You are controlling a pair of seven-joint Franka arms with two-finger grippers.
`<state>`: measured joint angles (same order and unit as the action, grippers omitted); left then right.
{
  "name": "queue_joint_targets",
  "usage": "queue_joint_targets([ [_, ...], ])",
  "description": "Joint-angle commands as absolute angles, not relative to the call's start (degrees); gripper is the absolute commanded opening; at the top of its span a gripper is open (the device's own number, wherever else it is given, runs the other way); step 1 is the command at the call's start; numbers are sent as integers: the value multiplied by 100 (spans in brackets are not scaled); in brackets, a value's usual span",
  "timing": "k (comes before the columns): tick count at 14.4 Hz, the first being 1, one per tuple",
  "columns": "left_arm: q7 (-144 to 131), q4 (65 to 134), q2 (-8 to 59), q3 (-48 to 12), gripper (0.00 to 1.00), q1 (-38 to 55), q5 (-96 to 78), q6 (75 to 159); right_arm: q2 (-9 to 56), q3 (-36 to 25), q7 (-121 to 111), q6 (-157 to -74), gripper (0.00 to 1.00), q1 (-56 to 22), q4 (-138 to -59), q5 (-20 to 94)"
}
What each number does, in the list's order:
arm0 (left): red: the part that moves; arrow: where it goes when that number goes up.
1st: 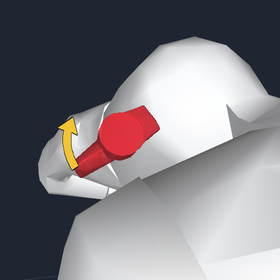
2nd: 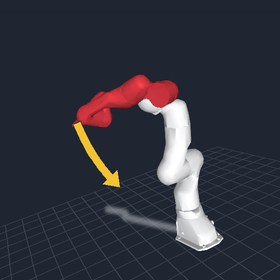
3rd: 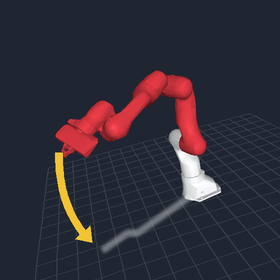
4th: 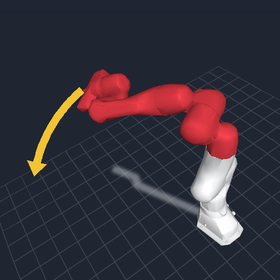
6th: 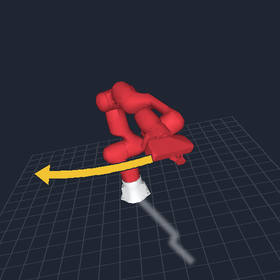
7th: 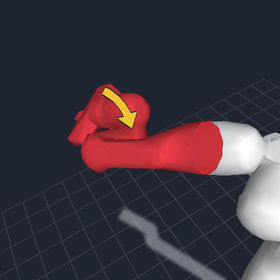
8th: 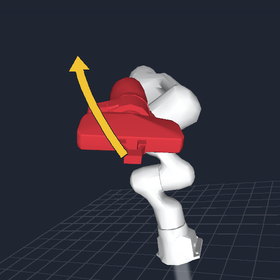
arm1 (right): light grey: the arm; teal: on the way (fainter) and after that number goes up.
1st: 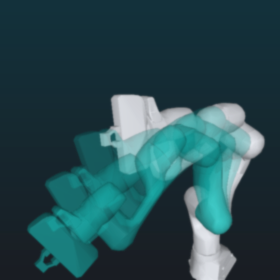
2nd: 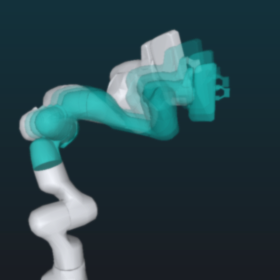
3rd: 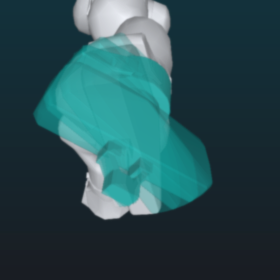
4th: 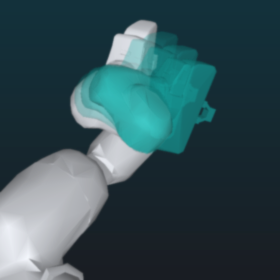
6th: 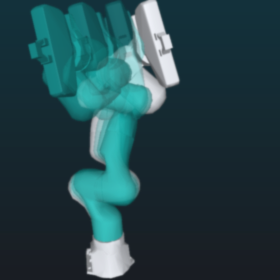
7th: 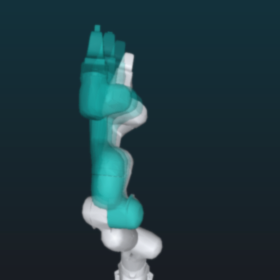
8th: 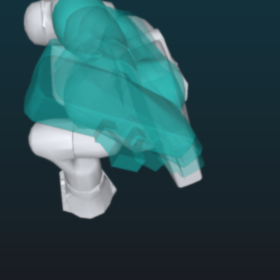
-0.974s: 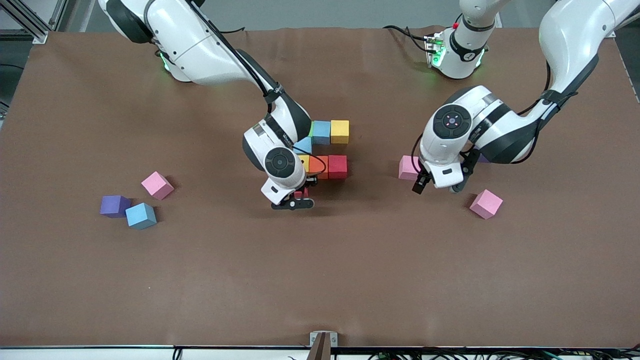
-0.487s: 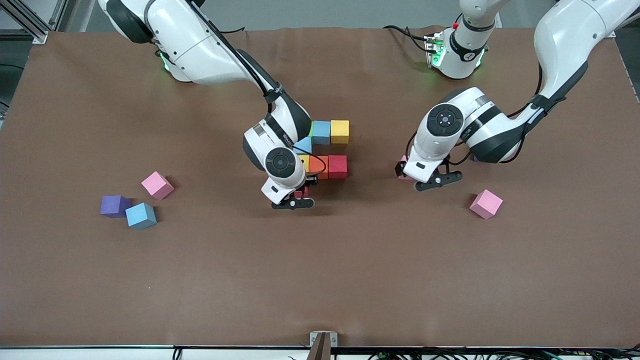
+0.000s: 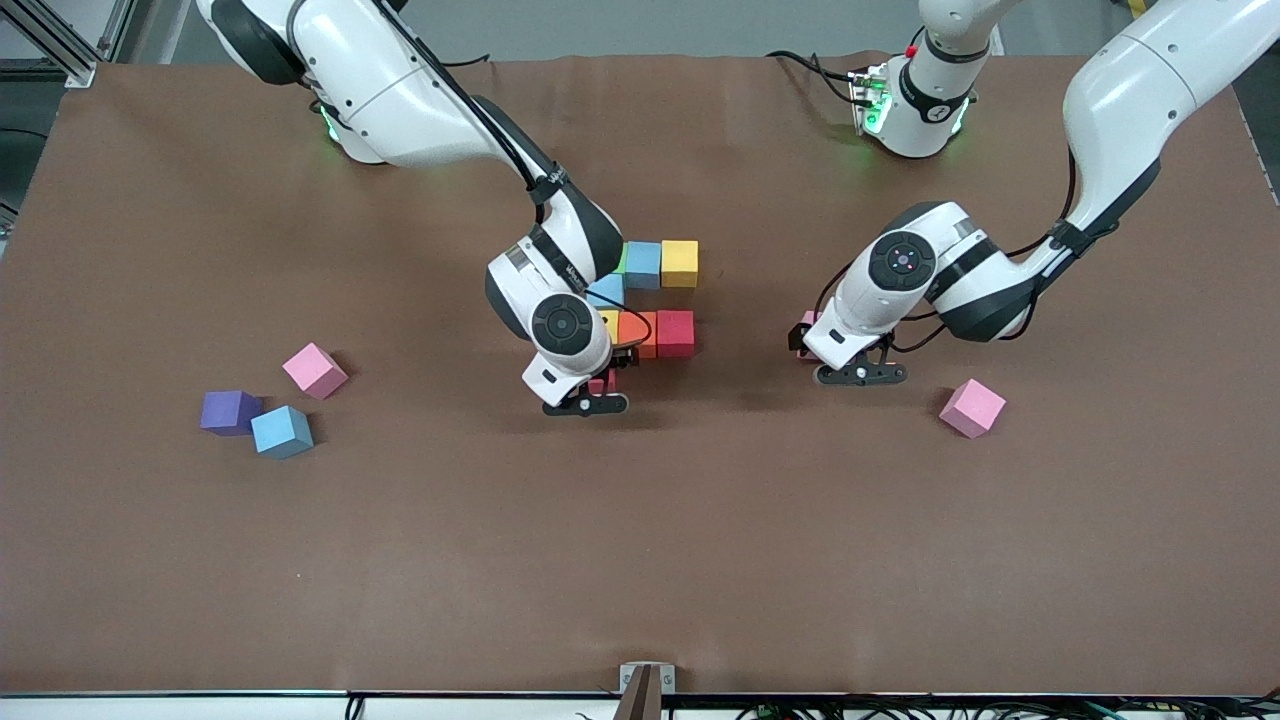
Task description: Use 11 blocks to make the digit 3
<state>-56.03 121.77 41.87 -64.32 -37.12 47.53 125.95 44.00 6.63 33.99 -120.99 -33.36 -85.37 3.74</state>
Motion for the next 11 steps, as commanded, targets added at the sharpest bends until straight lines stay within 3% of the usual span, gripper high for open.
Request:
queue_joint_targets([
  [1,-5642,12217,4210,-6399,100,-3613,4852,12674,4079,642,3349,-11840,100,-3340,-8535,545],
  [6,-5695,12313,4333,-6302,98,-3480,4852,12718,3885,615,3357,-11005,100,-3182,-7920,1028],
  [11,-5695,12410,4324,-6275,79,-3472,4852,12700,3454,423,3349,-10986,100,-2182,-7998,967],
])
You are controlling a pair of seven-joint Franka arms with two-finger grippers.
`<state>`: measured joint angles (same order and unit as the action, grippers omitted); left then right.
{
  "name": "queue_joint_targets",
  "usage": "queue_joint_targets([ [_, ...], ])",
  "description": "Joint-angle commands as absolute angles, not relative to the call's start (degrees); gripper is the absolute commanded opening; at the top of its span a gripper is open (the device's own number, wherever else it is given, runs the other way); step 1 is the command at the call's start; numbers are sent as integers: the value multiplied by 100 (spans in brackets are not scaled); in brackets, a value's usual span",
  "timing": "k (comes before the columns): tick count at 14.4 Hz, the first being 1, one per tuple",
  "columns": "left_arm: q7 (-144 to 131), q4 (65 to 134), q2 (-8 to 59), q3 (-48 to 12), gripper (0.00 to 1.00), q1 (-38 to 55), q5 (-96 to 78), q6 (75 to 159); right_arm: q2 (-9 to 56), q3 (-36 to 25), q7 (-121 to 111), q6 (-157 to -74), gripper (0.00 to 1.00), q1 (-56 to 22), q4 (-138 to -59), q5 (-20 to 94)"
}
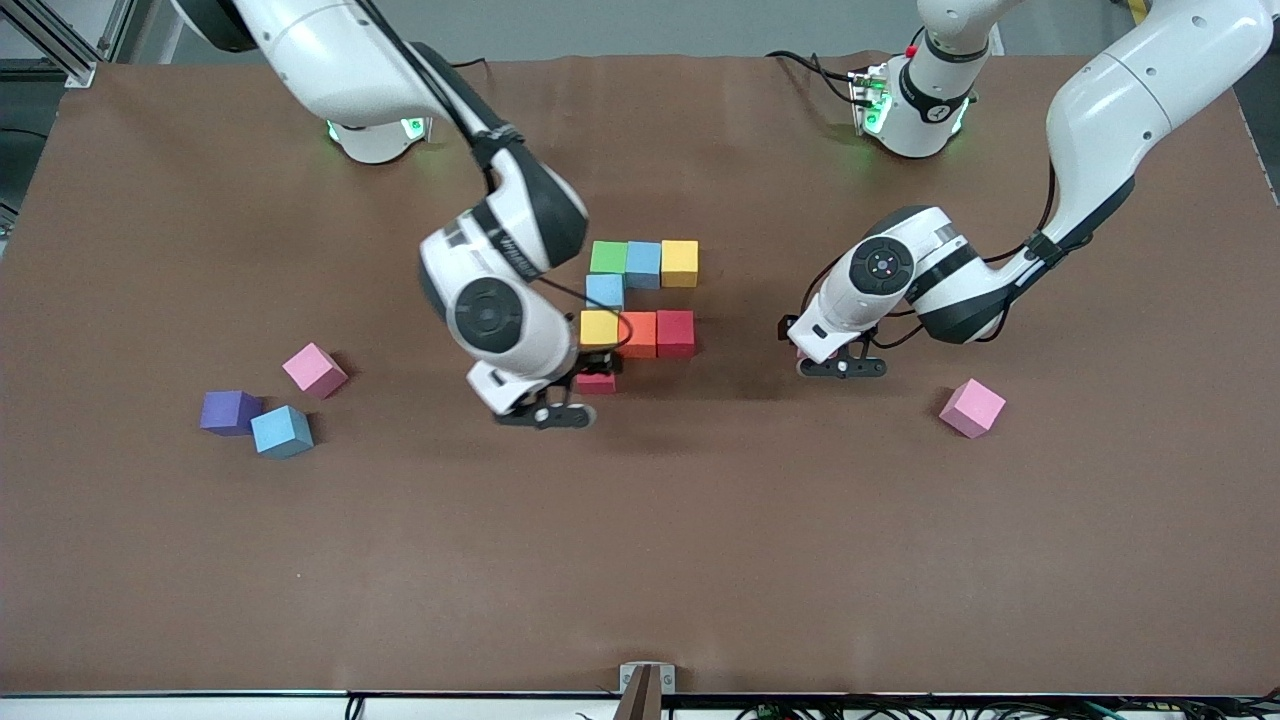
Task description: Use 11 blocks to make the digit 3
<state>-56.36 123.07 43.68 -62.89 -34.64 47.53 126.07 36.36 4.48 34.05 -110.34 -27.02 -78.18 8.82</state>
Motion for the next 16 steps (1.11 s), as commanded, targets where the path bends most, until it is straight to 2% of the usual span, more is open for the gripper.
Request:
queue_joint_targets([
  [1,-5695,12428,4316,-6267,74,-3480,4852,12683,3454,317,3323,-10978,100,-1927,-8015,967],
  [3,-5695,12402,4307,-6205,57,-3472,4852,12674,3410,264,3313,-10934,100,-1435,-8059,958],
  [6,-5722,12165,4298,-6205,45,-3437,4808,12665,3270,264,3357,-10925,100,-714,-8392,827],
  [10,-5704,11490,4315,-6196,43,-3270,4764,12656,3129,290,2825,-10960,100,25,-8867,512],
  [12,-5704,11102,4324,-6030,43,-3147,4755,12656,3138,299,1842,-11004,100,280,-8903,378],
  [16,-5643,10233,4333,-5697,43,-2876,4571,12578,3173,299,1278,-11399,100,685,-9017,334],
])
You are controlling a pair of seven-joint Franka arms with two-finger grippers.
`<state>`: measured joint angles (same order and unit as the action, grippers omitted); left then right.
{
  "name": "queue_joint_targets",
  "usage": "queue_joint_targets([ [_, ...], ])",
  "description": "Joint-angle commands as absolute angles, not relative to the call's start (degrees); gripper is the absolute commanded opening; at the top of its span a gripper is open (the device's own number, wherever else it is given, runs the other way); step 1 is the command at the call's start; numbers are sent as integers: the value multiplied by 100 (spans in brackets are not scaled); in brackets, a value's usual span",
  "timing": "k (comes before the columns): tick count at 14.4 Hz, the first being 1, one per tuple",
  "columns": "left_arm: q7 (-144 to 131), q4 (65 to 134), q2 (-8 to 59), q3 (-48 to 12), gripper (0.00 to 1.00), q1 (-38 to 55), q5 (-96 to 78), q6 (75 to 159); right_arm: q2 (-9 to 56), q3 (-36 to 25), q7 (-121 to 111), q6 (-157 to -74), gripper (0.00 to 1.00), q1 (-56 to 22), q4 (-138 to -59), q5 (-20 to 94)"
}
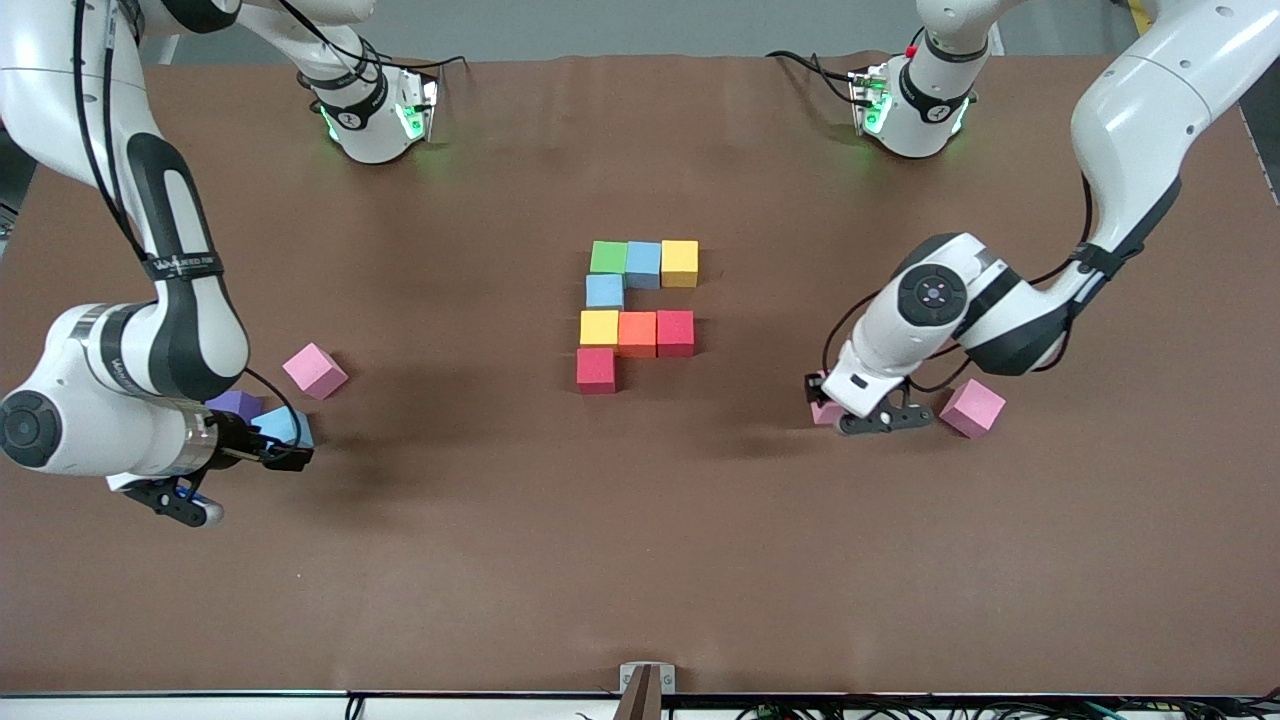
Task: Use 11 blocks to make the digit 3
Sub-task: 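Move the right gripper to blue while the left gripper carries pink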
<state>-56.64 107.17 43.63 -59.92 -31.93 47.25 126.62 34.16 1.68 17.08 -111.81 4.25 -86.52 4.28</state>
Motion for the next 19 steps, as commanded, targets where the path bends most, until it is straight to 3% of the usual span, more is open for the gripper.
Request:
queue_joint_targets([
  [1,-5599,9969,4333,-5452,43,-2578,4553,12473,3190,299,752,-11443,100,712,-9009,290],
  [4,-5511,9389,4342,-4704,43,-1821,4370,12437,3252,299,-951,-11601,100,914,-9018,-112],
  [8,-5344,8965,4368,-4211,43,-1424,3981,12419,3340,299,-2460,-11619,100,923,-9140,-325],
  [13,-5344,8956,4324,-4175,43,-1424,3973,12410,3340,299,-2662,-12154,100,932,-9685,-334],
  [19,-5344,8745,4324,-4184,43,-1274,3920,12052,3533,290,-2716,-12621,100,905,-9765,-387],
])
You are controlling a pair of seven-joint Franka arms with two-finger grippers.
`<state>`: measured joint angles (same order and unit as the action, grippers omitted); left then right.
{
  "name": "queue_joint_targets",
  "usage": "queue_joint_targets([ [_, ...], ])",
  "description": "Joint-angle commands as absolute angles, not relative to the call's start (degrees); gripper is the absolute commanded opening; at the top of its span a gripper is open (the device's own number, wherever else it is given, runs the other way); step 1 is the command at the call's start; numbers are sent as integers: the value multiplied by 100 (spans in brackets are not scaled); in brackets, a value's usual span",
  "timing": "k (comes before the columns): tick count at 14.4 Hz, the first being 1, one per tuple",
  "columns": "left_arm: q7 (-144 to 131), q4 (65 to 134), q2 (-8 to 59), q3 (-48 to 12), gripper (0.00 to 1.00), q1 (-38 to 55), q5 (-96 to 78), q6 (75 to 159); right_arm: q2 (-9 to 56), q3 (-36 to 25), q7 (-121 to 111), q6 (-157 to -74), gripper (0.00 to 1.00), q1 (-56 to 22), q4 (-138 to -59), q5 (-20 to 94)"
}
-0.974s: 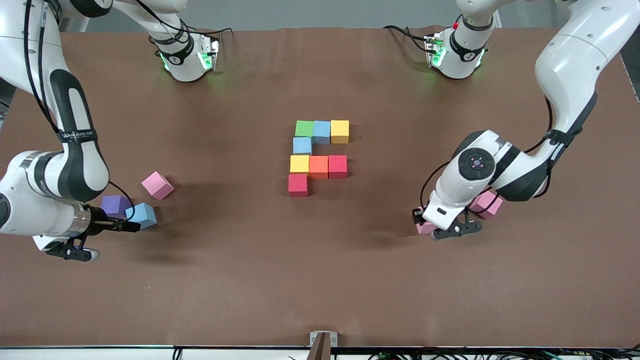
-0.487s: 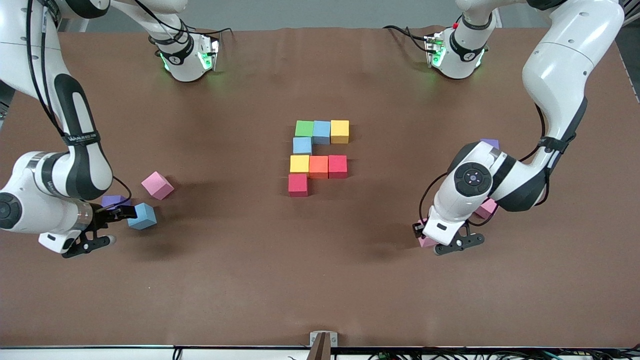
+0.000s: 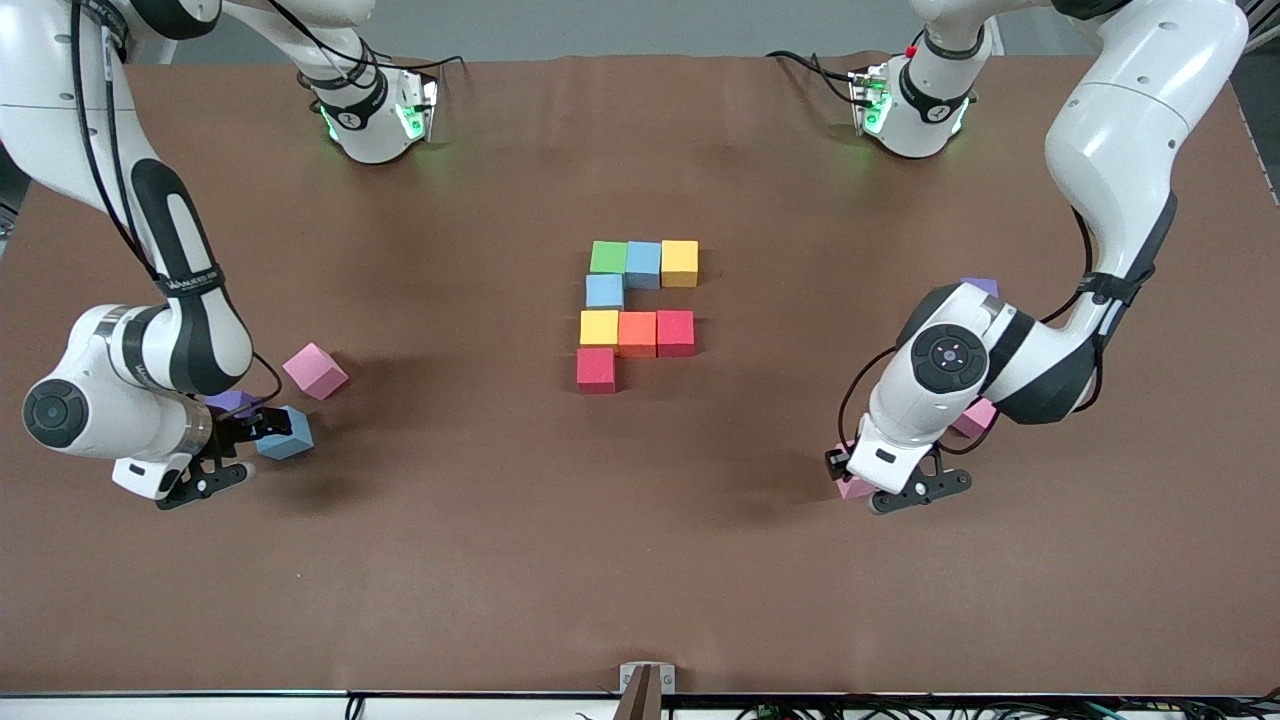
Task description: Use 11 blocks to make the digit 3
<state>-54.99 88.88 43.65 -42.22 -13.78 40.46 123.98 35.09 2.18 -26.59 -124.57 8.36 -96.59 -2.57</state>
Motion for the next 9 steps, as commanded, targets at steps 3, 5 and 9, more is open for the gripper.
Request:
queue_joint_targets([
  [3,-5344,8622,4315,-4192,43,-1205,3911,11962,3560,290,-2716,-12604,100,888,-9791,-413],
  [5,-5344,8605,4307,-4192,43,-1143,3894,11918,3560,299,-2707,-12612,100,870,-9861,-413],
  [9,-5161,8604,4132,-4061,43,-1081,3876,11839,3560,299,-2707,-12612,100,844,-9931,-413],
])
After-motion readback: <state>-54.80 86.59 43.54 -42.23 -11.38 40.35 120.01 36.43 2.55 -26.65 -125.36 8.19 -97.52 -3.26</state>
